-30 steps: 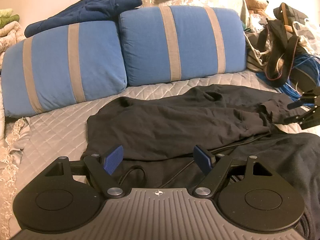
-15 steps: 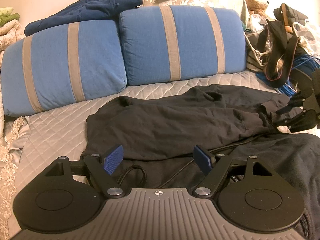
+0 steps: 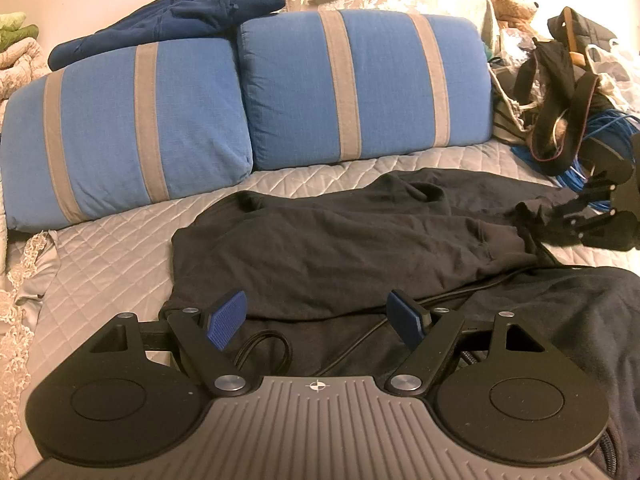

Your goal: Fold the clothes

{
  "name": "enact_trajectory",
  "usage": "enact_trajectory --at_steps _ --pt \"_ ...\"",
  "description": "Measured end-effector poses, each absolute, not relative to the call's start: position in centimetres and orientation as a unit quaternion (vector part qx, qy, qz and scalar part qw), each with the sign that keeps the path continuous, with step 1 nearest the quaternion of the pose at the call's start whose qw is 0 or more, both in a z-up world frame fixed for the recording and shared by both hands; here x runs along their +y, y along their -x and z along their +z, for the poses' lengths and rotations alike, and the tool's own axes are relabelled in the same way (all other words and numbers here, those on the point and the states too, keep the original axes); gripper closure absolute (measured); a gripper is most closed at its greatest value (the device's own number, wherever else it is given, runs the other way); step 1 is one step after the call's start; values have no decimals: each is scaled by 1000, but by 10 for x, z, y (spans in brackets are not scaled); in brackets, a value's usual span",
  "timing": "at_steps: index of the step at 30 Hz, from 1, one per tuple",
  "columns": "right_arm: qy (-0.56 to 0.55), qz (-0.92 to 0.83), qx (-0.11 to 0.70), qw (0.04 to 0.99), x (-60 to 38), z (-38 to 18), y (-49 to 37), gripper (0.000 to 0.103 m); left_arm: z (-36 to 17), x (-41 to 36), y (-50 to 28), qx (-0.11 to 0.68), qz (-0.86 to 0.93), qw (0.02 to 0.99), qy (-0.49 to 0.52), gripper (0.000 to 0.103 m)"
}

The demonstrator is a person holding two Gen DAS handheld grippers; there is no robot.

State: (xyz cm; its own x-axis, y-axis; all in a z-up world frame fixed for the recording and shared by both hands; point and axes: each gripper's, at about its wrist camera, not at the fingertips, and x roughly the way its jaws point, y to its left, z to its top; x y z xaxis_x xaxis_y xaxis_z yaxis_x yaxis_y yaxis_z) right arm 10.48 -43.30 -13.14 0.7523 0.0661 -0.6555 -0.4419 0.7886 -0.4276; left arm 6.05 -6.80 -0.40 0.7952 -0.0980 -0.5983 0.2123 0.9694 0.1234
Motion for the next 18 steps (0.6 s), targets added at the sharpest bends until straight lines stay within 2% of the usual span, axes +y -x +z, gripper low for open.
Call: enact_trajectory --at_steps 18 --pt "225 132 256 931 -413 -73 -111 87 0 -60 -66 328 -111 936 -59 26"
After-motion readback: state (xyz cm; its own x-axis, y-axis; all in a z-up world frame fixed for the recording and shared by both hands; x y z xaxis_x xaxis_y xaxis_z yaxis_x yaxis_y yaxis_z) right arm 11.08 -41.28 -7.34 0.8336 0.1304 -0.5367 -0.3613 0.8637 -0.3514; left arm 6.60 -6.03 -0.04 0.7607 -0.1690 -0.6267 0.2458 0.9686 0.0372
